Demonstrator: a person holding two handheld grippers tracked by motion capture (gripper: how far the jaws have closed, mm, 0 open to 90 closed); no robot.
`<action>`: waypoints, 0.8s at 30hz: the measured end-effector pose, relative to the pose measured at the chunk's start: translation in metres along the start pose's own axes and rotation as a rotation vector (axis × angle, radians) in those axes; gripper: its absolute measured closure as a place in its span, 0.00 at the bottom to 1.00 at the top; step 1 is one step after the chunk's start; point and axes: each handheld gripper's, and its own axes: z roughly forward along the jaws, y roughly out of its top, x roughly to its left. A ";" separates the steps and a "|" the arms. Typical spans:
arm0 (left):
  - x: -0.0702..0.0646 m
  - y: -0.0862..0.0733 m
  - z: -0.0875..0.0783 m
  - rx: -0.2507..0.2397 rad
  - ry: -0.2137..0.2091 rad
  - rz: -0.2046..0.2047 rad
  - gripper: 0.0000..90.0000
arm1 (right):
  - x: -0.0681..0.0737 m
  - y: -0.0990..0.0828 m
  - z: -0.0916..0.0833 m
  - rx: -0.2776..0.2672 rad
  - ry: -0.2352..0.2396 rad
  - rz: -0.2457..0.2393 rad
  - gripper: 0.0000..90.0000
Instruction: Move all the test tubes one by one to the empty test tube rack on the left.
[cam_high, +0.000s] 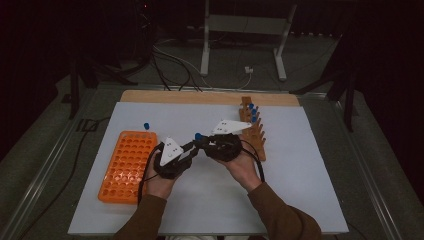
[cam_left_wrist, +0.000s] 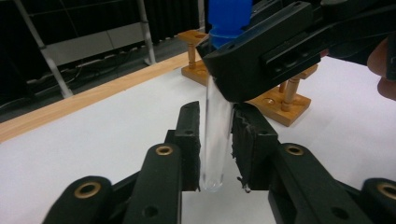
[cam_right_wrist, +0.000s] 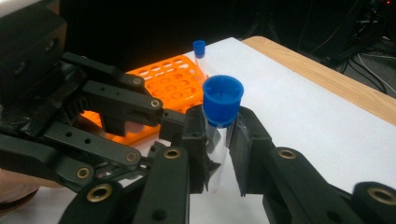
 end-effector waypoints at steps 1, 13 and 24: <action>0.000 0.000 0.000 0.002 -0.001 0.001 0.85 | 0.000 0.000 0.000 0.001 0.003 0.001 0.85; 0.007 -0.004 -0.001 0.008 0.010 -0.035 0.87 | -0.006 0.000 -0.005 -0.035 0.012 0.045 0.57; 0.020 -0.006 -0.006 0.007 0.064 -0.072 0.87 | -0.020 -0.006 -0.019 -0.060 -0.103 0.076 0.16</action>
